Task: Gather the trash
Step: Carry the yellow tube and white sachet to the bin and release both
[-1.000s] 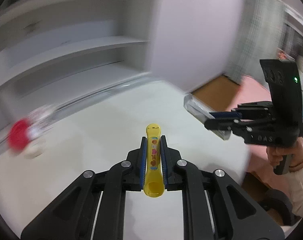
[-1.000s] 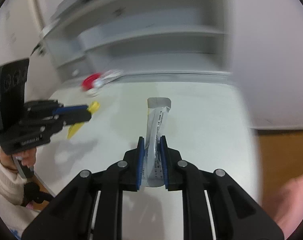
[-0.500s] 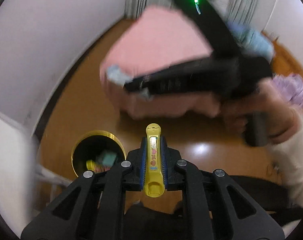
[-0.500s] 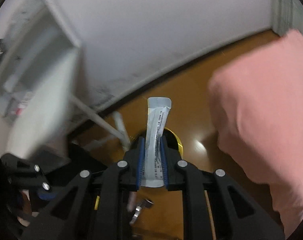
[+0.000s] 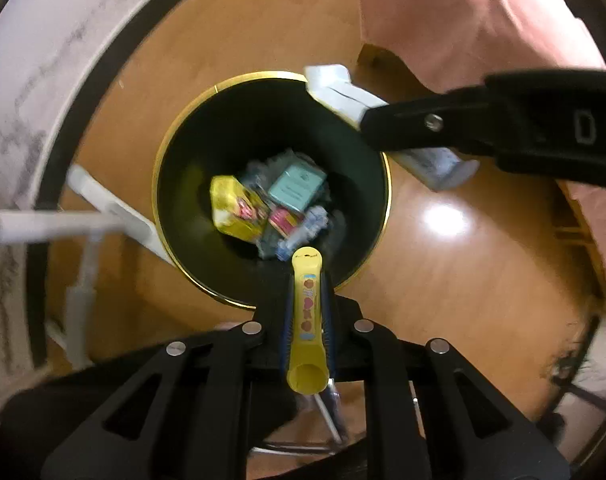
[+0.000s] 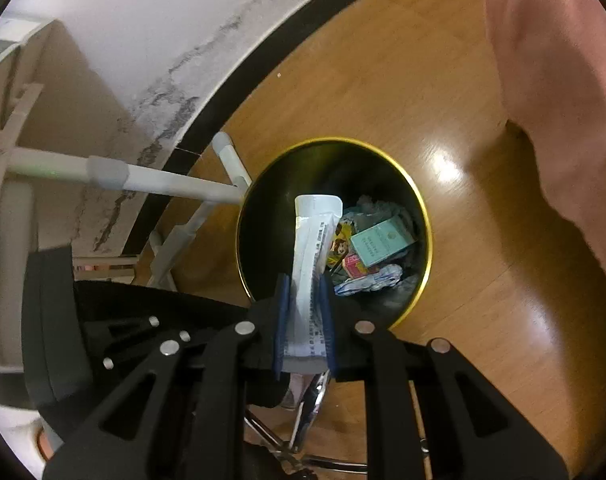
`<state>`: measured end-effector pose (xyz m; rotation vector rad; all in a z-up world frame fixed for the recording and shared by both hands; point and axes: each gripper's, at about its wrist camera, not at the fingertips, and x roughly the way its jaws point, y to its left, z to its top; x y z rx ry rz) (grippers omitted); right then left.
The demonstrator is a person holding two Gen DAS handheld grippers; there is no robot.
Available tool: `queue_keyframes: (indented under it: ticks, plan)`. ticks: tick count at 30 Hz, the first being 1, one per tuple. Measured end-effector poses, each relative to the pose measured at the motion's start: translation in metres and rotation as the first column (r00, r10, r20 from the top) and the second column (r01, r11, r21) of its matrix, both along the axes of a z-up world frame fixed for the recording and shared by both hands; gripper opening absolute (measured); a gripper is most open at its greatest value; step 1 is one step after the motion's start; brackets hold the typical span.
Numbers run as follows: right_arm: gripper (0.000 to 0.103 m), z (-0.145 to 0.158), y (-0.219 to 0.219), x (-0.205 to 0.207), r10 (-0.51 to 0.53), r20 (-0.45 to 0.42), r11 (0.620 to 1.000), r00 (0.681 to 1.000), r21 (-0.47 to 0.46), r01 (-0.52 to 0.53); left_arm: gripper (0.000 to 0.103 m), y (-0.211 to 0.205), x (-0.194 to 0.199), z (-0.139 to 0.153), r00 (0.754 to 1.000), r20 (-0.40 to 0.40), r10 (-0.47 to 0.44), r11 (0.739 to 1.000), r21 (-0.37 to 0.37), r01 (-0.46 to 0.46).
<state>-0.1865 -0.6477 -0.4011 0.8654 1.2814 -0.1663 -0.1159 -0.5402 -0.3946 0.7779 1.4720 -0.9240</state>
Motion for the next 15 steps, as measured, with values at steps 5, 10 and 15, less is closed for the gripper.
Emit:
queue_keyframes:
  ticks: [5,10,15]
  plan:
    - [0.016,-0.015,-0.003,0.005,-0.033,-0.026,0.999,0.999,0.027,0.034,0.012,0.003,0.006,-0.008,0.999,-0.033,0.014,1.000,0.001,-0.014]
    - [0.019,-0.012,-0.003,0.003,-0.060,0.000,0.997,0.998,0.042,0.060,0.015,0.003,0.013,-0.007,0.998,-0.029,0.059,0.998,-0.035,-0.060]
    - [0.080,0.007,-0.027,-0.025,-0.192,0.042,0.981,0.981,0.018,0.191,0.096,0.002,0.011,0.008,0.994,0.065,0.085,0.989,-0.128,-0.076]
